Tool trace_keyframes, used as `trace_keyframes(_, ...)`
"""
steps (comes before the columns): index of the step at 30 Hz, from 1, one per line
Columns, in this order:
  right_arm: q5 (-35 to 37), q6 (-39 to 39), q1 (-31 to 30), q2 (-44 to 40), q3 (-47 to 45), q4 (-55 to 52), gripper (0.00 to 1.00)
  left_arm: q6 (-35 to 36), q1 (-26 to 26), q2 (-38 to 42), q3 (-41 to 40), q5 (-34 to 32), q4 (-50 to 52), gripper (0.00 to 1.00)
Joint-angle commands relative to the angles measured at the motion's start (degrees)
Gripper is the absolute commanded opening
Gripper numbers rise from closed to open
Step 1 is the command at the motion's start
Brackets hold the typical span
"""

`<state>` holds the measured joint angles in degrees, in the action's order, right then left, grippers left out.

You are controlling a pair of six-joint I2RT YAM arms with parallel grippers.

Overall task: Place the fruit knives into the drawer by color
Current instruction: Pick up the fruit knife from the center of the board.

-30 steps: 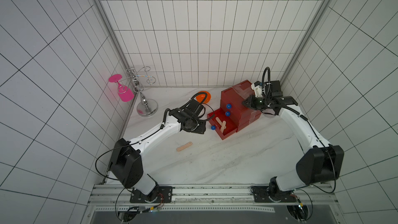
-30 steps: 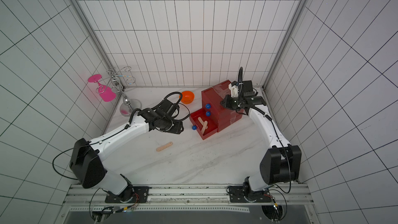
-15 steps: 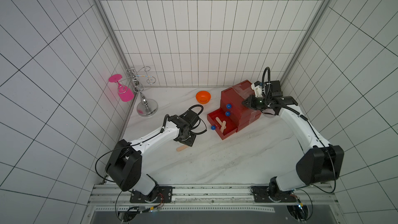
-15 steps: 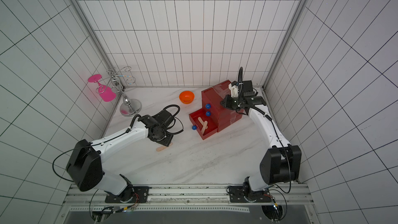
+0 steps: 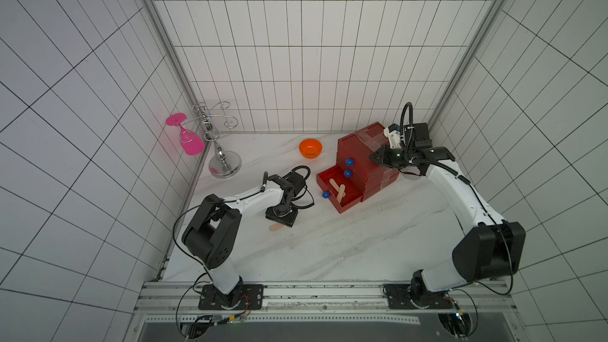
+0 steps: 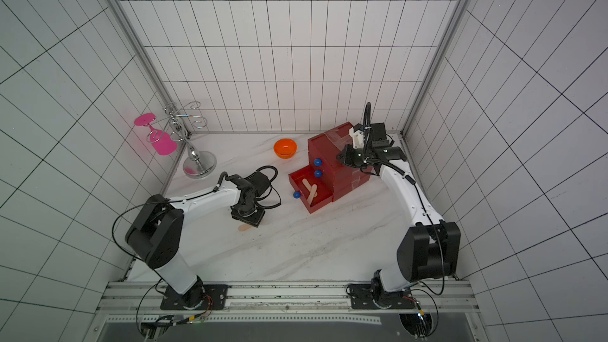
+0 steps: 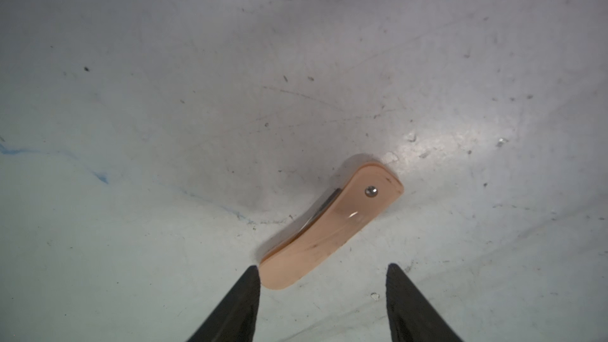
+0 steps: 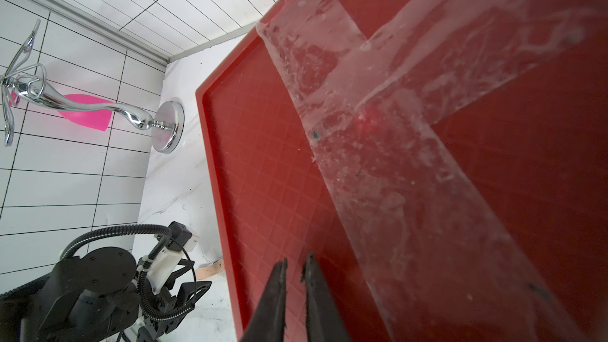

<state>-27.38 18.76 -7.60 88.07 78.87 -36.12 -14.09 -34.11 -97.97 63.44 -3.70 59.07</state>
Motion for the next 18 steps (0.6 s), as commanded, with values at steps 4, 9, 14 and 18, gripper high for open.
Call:
trace_keyframes(4, 8.41, -0.67, -1.33, 9.30, -7.06, -21.84, 0.16, 0.61, 1.06, -2.80, -0.33, 1.63, -1.21, 0.56)
trace_keyframes(9, 8.39, -0.75, -1.36, 9.39, -7.12, -21.88, 0.16, 0.46, 1.51, -4.45, -0.16, 2.41, -1.99, 0.52)
trace_keyframes(14, 8.46, -0.79, -1.42, 9.47, -6.97, -21.87, 0.16, 0.20, 1.94, -6.08, -0.06, 2.82, -2.88, 0.52)
trace_keyframes(18, 8.41, -0.92, -1.45, 9.43, -7.06, -21.81, 0.16, -0.32, 2.62, -7.21, -0.19, 3.52, -3.52, 0.50)
